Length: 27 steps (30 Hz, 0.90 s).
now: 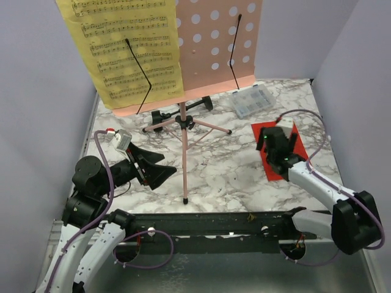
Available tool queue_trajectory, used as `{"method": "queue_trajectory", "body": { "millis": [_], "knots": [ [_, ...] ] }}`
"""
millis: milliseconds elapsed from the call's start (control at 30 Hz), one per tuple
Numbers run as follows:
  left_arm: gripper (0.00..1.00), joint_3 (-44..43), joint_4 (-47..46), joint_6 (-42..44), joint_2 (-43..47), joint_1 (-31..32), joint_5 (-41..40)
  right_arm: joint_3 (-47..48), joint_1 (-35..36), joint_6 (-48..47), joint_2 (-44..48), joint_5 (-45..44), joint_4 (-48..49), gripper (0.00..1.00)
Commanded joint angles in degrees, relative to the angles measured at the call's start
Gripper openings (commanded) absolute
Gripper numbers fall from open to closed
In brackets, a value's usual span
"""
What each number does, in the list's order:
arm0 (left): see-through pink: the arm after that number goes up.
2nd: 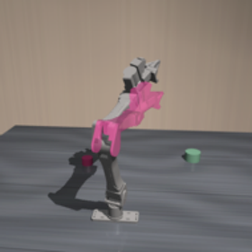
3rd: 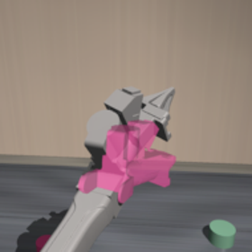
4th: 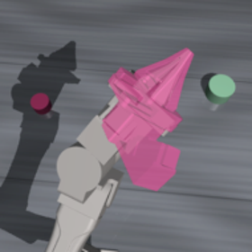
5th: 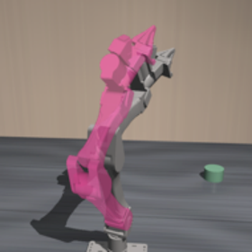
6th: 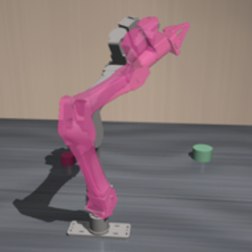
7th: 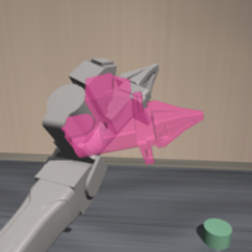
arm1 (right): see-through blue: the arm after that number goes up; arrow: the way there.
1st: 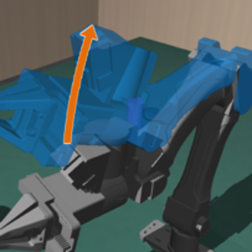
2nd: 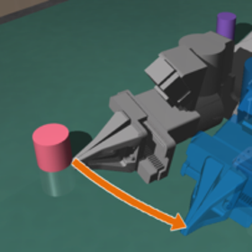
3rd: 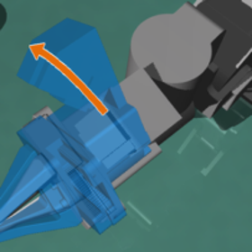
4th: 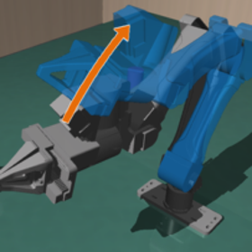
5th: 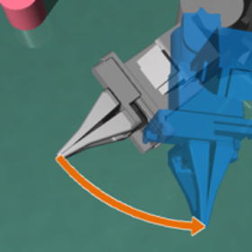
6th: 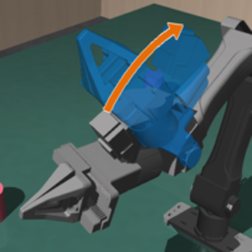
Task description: Set up the instrument practice props
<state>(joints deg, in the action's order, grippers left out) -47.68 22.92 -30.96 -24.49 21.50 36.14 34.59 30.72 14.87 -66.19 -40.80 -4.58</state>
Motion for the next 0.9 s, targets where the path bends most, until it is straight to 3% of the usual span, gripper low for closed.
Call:
{"method": "queue_trajectory", "body": {
  "millis": [0, 200, 433, 567, 733, 867],
  "knots": [
    [0.99, 1.95, 0.65, -0.16, -0.05, 0.12, -1.55, -0.43, -19.3, 16.83, -0.71, 16.28, 4.87, 0.9],
    [0.99, 4.4, 0.73, 0.68, 0.91, 0.56, -2.3, -9.72, -49.18, 37.79, 3.05, 34.35, 8.96, 0.9],
    [0.99, 6.71, 1.01, 1.38, 2.91, 1.17, -2.49, -26.46, -65.14, 49.71, 15.72, 42.03, 16.34, 0.89],
    [0.99, 7.02, 1.04, 1.69, 3.55, 1.44, -2.65, -30.66, -67.22, 52.64, 15.95, 44.97, 18.48, 0.9],
    [0.99, 7.23, 1.02, 1.87, 4.6, 1.68, -2.9, -37.16, -68.03, 51.75, 13.72, 51.38, 31.4, 0.89],
    [0.99, 7.3, 1.03, 2.0, 5.69, 1.62, -3.22, -32.41, -68.06, 42.41, 15.37, 50.8, 24.95, 0.89]
  ]
}}
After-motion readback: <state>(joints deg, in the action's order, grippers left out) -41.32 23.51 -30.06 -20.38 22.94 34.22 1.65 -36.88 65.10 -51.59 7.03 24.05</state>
